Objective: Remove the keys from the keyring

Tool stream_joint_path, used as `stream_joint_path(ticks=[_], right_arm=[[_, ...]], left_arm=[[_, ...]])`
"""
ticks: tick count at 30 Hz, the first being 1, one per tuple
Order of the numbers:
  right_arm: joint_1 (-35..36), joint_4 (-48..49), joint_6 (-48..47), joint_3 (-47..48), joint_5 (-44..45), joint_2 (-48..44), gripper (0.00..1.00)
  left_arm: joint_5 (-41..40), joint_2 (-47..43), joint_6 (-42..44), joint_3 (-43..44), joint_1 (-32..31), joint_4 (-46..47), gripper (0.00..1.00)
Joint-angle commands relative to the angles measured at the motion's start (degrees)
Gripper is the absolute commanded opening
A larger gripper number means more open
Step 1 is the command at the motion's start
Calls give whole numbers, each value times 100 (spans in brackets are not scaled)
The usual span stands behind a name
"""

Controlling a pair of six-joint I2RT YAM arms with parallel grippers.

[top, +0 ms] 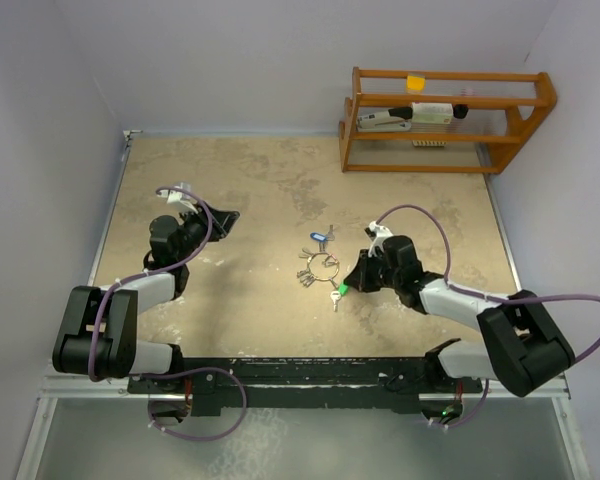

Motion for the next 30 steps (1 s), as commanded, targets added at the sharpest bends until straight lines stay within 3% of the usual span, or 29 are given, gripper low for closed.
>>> stream_joint_path(ticks=[1,9,21,30], right_arm=[[39,-283,-197,202,62,-3,0],[86,-844,-745,1324,679,-266,0],[207,-1362,-1651,3083,1319,-550,0],[289,-1652,-1932,3701,1291,-662,0]], left_arm=[[-57,-104,175,73,-48,146,31],[268,250,566,522,-148,22,30],[1746,1422,760,2097,-954,163,35],[2310,1962,15,2099,-1485,1990,38]])
